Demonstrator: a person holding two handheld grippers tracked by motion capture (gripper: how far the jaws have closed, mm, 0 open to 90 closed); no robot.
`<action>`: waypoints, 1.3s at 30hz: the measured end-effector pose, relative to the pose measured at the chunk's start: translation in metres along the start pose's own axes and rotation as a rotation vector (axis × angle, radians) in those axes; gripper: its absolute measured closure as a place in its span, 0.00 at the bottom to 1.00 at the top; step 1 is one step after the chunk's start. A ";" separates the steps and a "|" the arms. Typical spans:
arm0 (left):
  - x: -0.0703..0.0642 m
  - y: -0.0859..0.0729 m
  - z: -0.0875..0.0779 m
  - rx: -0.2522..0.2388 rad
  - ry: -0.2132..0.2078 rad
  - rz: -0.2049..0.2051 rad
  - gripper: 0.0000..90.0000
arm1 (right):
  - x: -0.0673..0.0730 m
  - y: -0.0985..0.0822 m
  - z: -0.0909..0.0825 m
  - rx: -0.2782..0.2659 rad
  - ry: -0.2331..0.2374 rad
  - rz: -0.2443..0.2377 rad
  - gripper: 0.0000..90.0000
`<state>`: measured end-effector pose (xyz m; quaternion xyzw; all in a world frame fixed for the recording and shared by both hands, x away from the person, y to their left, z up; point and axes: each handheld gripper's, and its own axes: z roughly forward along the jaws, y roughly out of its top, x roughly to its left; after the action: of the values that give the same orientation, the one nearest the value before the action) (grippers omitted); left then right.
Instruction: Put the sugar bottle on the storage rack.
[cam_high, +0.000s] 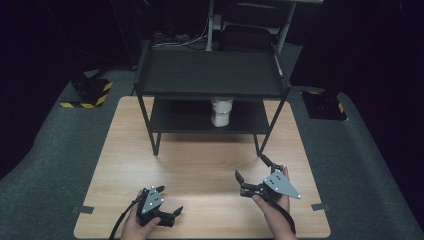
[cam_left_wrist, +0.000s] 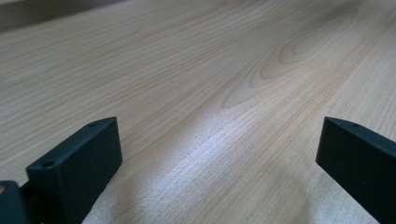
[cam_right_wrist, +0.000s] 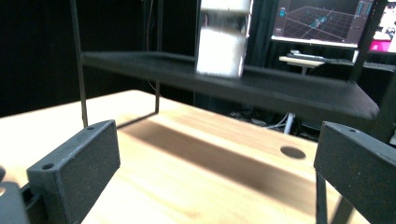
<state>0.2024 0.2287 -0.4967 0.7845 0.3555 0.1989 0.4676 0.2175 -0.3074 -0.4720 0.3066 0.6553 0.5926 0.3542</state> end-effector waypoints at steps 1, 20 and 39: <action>0.000 0.000 0.000 0.000 0.000 0.001 0.01 | 0.000 -0.003 -0.003 0.006 0.000 -0.002 0.00; -0.001 0.000 0.000 0.001 0.003 0.004 0.01 | -0.002 -0.044 -0.047 0.128 -0.058 0.038 0.00; -0.001 0.000 0.000 0.001 0.002 0.002 0.01 | -0.004 -0.054 -0.049 0.227 -0.090 0.038 0.00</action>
<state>0.2016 0.2281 -0.4965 0.7850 0.3551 0.1999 0.4666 0.1800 -0.3442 -0.5225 0.3832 0.6956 0.5069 0.3352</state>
